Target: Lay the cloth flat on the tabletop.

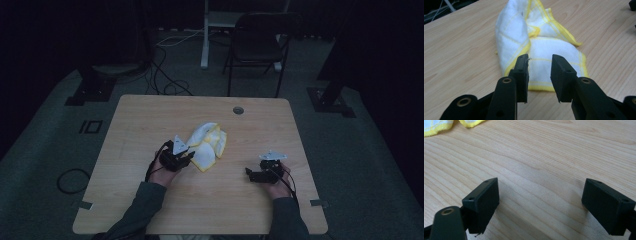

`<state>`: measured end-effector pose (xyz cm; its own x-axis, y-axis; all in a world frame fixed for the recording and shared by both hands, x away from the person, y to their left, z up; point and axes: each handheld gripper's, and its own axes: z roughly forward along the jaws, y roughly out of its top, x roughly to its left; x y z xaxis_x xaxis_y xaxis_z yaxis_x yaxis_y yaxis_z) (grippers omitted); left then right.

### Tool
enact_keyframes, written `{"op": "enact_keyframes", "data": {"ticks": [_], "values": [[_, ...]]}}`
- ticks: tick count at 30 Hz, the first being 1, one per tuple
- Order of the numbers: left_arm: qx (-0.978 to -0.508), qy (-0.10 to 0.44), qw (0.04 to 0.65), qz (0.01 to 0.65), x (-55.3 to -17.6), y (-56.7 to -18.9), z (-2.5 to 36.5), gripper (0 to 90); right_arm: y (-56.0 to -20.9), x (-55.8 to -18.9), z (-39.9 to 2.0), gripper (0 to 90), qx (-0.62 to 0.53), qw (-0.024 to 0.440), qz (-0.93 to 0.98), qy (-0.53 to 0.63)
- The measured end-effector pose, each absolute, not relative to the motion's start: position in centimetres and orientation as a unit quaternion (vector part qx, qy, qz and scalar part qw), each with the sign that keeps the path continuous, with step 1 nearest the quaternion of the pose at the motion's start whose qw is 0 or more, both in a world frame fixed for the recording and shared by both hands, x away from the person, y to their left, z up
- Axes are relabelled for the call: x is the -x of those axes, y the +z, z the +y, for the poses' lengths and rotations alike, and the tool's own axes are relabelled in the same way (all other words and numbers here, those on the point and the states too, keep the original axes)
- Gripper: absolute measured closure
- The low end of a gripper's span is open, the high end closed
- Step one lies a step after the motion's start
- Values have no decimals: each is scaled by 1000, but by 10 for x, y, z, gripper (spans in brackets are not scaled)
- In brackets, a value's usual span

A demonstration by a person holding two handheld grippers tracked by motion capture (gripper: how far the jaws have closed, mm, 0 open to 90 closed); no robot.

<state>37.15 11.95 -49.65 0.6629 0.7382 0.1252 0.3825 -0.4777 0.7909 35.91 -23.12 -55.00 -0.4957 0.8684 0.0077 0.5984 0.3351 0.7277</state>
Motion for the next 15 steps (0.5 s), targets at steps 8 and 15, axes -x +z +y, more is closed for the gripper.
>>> {"op": "enact_keyframes", "data": {"ticks": [8, 15], "values": [[-831, 253, 373, 325, -382, -499, 106, 646, -550, -359, -231, 144, -463, 196, 793, 345], [-835, 265, 357, 325, -394, -504, 98, 612, -550, -359, -231, 144, -463, 196, 793, 344]]}}
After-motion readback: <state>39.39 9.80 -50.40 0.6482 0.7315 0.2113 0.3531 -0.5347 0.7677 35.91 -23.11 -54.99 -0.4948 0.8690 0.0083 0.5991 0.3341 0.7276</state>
